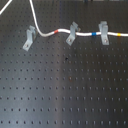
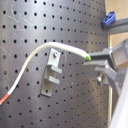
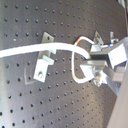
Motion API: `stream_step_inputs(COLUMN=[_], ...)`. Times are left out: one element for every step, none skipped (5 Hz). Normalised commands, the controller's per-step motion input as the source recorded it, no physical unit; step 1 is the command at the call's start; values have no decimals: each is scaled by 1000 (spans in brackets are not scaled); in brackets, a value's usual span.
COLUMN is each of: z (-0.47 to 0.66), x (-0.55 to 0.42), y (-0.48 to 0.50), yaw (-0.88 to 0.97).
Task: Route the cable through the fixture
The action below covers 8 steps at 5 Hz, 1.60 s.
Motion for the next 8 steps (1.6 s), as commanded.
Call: stream_step_inputs(z=[426, 461, 382, 319, 305, 305, 296, 248], x=[-127, -158, -80, -27, -42, -176, -219, -273], y=[151, 170, 79, 29, 32, -64, -110, -180], yaw=[-789, -789, -891, -937, -922, -788, -742, -660])
